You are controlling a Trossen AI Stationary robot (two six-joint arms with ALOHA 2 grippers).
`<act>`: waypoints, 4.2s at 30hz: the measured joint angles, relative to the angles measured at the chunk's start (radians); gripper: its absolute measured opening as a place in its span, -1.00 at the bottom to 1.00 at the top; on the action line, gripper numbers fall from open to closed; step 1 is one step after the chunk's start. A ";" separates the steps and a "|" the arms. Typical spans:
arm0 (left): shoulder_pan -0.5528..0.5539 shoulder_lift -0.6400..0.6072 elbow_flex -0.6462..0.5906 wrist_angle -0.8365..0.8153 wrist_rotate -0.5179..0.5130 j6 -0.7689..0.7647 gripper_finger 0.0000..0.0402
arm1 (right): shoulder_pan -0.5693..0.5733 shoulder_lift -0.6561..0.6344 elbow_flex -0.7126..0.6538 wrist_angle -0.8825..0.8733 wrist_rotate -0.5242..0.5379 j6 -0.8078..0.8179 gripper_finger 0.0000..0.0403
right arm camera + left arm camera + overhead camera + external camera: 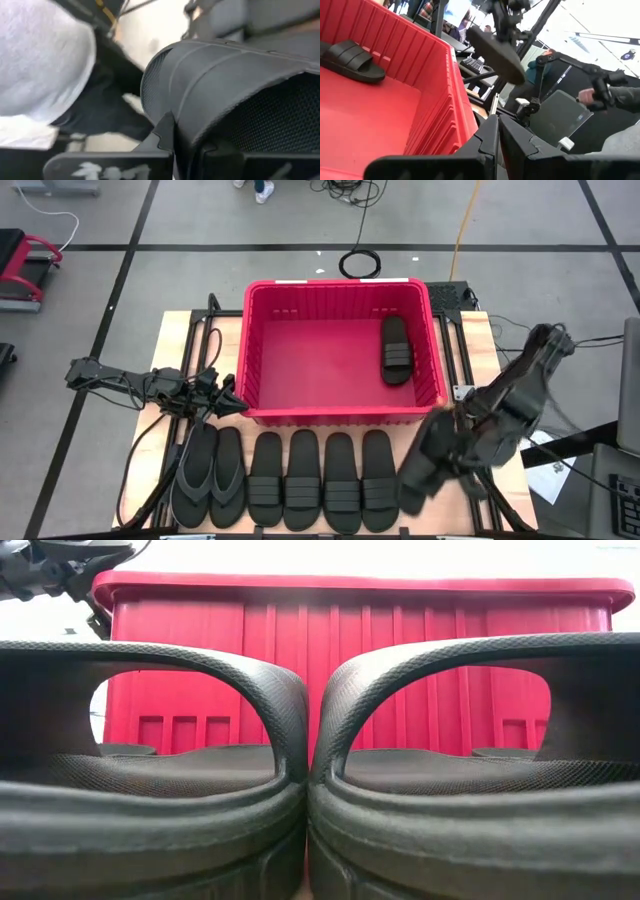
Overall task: Pick and place slides into bin
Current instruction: Put the black slide into the red bin
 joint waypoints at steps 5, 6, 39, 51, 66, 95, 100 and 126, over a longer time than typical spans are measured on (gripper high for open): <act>0.000 0.000 0.000 0.001 -0.003 0.000 -0.87 | -0.130 -0.014 0.200 -0.340 0.132 -0.128 -0.98; 0.000 0.000 0.000 0.002 -0.012 0.000 -0.87 | -0.159 -0.017 0.239 -0.367 0.163 -0.169 -0.98; 0.000 0.000 -0.002 0.167 -0.396 0.041 -0.87 | -0.988 0.196 0.689 -0.388 -0.080 -1.116 -0.98; 0.000 0.000 -0.001 0.146 -0.182 0.064 -0.87 | -1.405 0.480 0.748 -0.583 -0.588 -1.439 -0.98; 0.000 0.000 0.000 0.133 -0.291 0.101 -0.87 | -1.453 0.768 0.734 -0.785 -0.602 -1.727 -0.98; 0.000 0.000 0.000 0.100 -0.340 0.089 -0.87 | -1.461 0.933 0.477 -0.660 -0.574 -1.679 -0.98; 0.000 0.000 0.000 0.100 -0.340 0.087 -0.87 | -1.460 0.933 0.477 -0.594 -0.575 -1.663 -0.98; 0.000 0.000 0.000 0.101 -0.362 0.067 -0.87 | -1.481 0.931 0.341 -0.519 -0.579 -1.662 -0.98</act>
